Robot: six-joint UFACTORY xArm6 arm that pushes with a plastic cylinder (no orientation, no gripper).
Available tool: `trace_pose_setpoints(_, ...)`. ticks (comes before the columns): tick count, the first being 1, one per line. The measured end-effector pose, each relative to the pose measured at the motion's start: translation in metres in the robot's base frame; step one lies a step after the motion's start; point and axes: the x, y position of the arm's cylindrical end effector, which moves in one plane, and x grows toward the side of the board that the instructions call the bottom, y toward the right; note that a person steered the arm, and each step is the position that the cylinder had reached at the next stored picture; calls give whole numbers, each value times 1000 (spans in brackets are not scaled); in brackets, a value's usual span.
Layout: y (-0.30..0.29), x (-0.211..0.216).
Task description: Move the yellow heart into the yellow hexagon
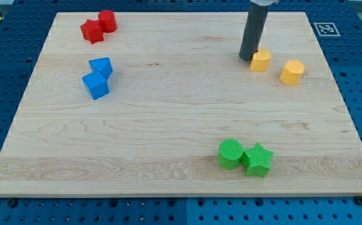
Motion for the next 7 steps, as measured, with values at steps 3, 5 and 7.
trace_pose_setpoints(3,17,32)
trace_pose_setpoints(5,18,44)
trace_pose_setpoints(7,51,45)
